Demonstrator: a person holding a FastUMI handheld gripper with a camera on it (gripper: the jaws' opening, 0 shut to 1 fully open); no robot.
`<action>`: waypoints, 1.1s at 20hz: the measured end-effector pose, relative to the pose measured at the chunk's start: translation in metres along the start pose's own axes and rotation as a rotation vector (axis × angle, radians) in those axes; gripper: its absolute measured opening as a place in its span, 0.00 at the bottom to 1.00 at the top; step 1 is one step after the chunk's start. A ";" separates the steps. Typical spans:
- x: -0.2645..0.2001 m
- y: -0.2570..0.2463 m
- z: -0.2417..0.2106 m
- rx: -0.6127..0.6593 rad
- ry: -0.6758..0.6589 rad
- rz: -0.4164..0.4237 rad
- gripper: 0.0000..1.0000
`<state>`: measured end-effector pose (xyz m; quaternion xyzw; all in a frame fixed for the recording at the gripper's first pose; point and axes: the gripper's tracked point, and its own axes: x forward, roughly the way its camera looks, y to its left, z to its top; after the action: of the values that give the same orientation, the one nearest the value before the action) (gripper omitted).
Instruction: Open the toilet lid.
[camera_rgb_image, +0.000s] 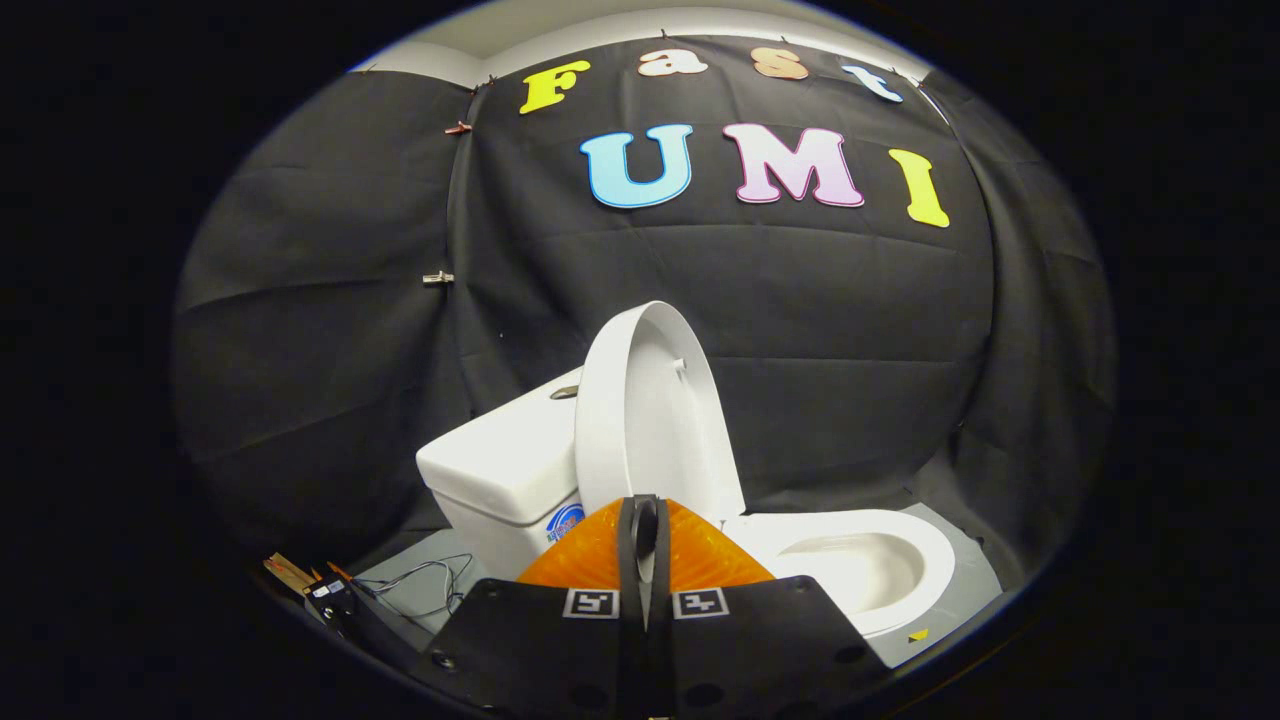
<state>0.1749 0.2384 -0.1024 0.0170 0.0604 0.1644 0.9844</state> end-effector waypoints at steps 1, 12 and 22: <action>-0.001 -0.001 -0.001 0.003 0.000 -0.001 0.05; -0.002 -0.003 -0.001 0.009 0.006 0.009 0.05; 0.000 0.002 0.000 0.003 0.012 0.026 0.09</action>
<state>0.1741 0.2398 -0.1027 0.0183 0.0665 0.1774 0.9817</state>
